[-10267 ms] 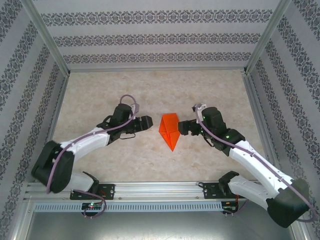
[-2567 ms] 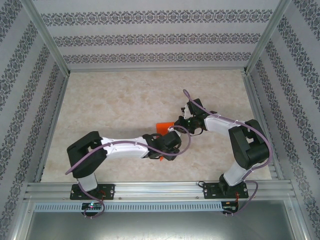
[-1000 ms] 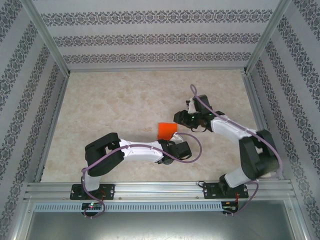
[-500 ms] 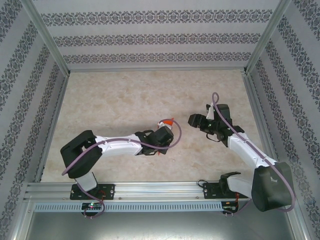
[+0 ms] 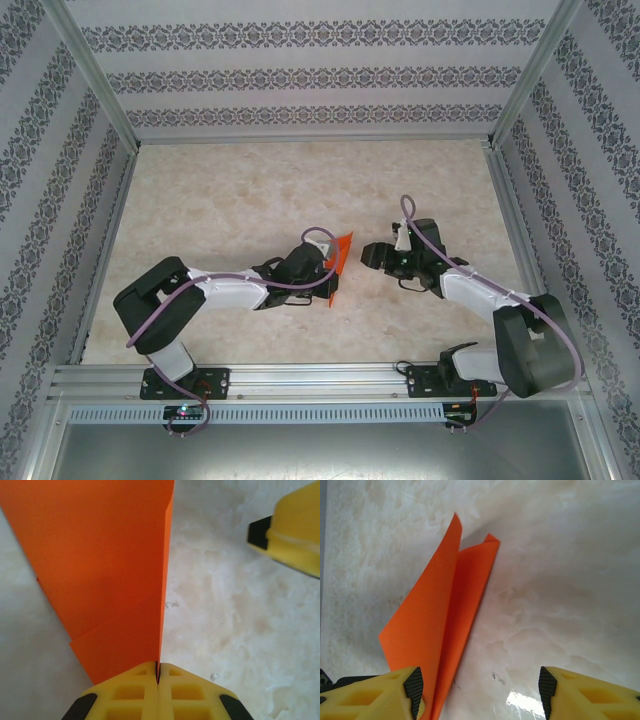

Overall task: Fold a paper plane with a square sheet of paper (fold left side to right side)
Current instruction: Fold the wing for the fifth time at the center of the table.

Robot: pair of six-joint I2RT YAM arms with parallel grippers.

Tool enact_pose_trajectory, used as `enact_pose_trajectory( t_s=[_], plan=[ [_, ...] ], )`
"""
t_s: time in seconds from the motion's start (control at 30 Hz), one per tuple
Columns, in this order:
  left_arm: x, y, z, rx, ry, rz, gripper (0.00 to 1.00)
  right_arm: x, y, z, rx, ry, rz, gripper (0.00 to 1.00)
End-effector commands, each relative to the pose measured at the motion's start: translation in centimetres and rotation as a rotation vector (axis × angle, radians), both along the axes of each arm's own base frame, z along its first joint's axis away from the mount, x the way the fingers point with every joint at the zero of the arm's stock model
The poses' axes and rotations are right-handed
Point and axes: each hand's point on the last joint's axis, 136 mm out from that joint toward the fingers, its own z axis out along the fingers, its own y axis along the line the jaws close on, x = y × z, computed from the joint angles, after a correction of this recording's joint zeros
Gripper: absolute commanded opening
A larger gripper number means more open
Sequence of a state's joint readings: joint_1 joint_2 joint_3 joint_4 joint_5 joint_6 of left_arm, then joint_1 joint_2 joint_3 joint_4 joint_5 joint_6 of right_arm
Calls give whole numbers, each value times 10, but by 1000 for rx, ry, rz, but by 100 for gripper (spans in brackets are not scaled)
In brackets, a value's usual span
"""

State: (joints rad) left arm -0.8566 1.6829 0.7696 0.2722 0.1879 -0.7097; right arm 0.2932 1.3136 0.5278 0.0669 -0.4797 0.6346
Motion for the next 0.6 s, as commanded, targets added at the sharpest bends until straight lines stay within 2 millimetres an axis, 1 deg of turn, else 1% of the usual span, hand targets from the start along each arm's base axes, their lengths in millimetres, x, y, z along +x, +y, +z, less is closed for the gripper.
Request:
enact_pose_trajectory(
  t_s=[0.0,0.1,0.27,0.4,0.57],
  plan=[
    [8,-4,2,-125,31,37,5,6,10,4,46,-26,3,64],
    [10,-1,-5,-155,61,60,5,8,15,3,61,-22,4,63],
    [13,0,-10,-208,87,90,4,8,28,-7,65,13,17,58],
    [15,0,-9,-261,99,100,4,10,35,-15,84,30,7,57],
    [18,0,-5,-327,113,111,3,16,44,-16,111,24,8,57]
  ],
)
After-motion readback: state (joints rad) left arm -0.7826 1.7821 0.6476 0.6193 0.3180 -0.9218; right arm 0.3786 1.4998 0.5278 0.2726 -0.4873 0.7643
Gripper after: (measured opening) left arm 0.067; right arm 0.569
